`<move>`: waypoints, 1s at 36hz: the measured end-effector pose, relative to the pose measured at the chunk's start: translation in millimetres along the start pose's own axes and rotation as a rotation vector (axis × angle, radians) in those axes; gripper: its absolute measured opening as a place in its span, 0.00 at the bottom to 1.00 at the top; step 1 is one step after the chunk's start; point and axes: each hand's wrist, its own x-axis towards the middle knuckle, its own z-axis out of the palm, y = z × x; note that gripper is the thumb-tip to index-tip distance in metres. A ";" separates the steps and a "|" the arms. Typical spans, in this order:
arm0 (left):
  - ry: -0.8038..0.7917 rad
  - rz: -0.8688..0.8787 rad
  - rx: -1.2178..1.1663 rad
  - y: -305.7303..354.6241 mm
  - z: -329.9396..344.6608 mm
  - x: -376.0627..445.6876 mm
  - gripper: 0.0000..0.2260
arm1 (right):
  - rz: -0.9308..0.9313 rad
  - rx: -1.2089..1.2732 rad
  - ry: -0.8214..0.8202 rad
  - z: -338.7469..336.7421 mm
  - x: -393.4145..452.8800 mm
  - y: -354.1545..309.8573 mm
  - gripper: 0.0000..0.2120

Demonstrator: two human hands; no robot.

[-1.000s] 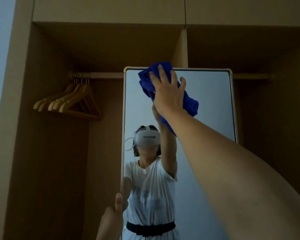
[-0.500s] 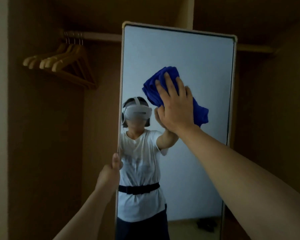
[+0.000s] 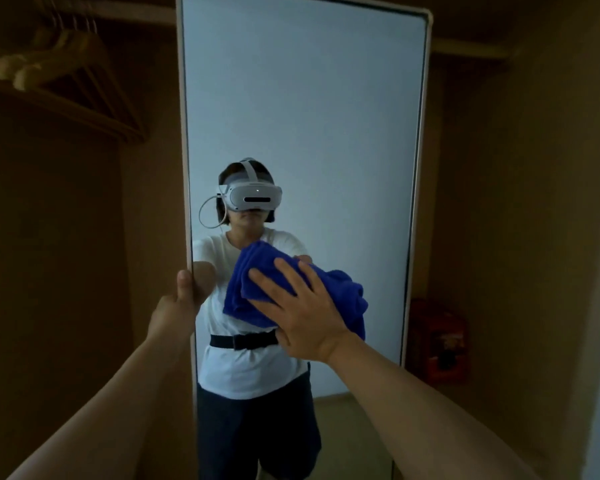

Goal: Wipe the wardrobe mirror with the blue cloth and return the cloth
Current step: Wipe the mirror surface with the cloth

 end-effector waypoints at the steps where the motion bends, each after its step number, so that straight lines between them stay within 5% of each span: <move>1: 0.001 -0.005 -0.005 -0.5 0.2 -0.8 0.31 | -0.031 -0.017 -0.010 2.6 -7.5 -0.3 0.30; 6: -0.001 -0.027 -0.003 -1.8 -1.6 -0.5 0.32 | -0.087 -0.034 0.024 4.2 -20.3 26.2 0.30; 15: 0.013 -0.018 -0.003 1.8 -1.1 -3.6 0.33 | 0.537 0.003 0.161 -33.1 20.1 124.0 0.36; 21: -0.029 -0.079 0.000 -8.3 1.9 -8.8 0.35 | 0.747 0.001 0.187 -33.4 35.4 106.5 0.34; 36: -0.171 -0.268 -0.020 -58.2 1.6 -43.2 0.40 | 0.079 -0.002 0.034 42.9 -46.4 -78.2 0.27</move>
